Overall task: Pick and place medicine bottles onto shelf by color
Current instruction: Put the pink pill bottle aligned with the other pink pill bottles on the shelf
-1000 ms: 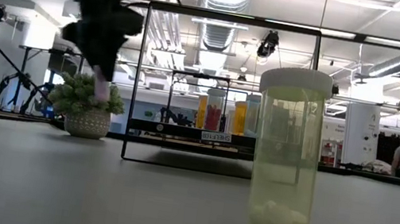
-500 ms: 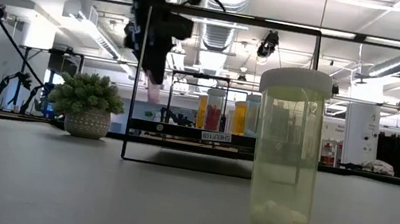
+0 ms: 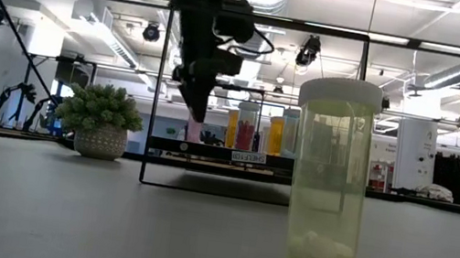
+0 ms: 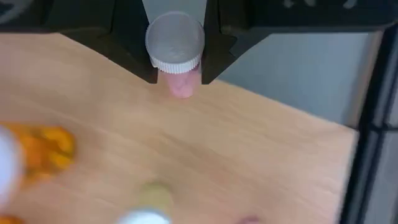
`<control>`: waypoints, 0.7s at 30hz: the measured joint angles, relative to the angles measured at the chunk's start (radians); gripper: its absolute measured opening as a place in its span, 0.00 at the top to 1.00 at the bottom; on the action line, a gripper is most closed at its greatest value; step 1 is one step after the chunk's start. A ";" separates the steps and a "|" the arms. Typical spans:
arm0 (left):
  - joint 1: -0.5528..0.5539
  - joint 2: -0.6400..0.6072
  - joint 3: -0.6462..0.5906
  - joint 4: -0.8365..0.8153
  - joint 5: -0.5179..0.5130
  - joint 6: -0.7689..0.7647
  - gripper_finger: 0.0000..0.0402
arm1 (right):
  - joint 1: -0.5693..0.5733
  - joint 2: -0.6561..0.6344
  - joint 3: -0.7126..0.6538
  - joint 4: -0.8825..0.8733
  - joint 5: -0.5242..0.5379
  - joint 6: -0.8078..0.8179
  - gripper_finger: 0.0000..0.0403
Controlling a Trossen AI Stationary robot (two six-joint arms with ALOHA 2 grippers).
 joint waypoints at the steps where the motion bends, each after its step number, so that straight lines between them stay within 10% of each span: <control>1: 0.010 0.017 0.021 -0.004 0.000 0.012 0.76 | 0.000 0.000 0.000 0.000 0.000 0.000 0.50; 21: 0.114 0.196 0.249 -0.028 0.003 0.143 0.76 | 0.000 0.000 0.000 0.002 0.000 0.000 0.50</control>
